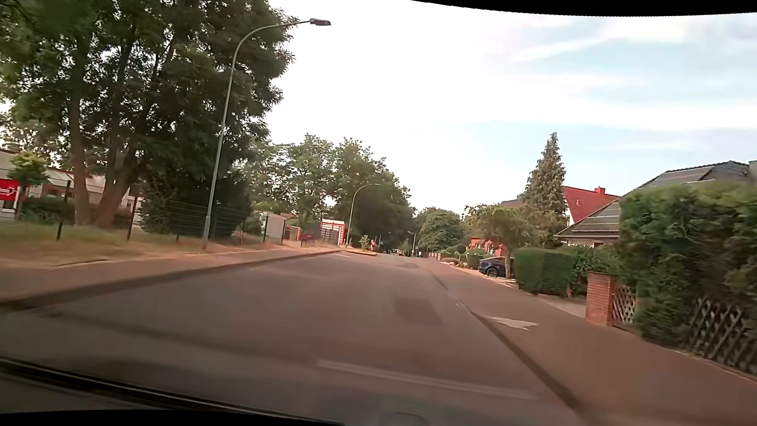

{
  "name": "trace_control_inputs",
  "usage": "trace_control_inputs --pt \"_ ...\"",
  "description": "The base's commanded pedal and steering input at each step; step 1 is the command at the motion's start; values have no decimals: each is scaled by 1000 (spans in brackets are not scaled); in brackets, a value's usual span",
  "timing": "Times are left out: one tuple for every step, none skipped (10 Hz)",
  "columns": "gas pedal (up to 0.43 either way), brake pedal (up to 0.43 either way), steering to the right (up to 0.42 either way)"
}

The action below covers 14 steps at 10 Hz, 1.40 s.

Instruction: Follow the waypoints while adhering to traffic rules and regulations

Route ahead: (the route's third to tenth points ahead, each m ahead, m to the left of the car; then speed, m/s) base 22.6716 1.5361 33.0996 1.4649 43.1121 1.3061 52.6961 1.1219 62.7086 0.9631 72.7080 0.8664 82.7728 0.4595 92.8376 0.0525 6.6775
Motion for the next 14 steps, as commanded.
trace_control_inputs --pt "138 0 -4" --pt "138 0 -4" --pt "138 0 -5" --pt "138 0 -5" --pt "138 0 -4" --pt "138 0 -3" --pt "138 0 -3" --pt "138 0 -3" --pt "138 0 -2" --pt "138 0 -2" --pt "138 0 -2" --pt "138 0 -1" --pt "138 0 0" --pt "138 0 0"
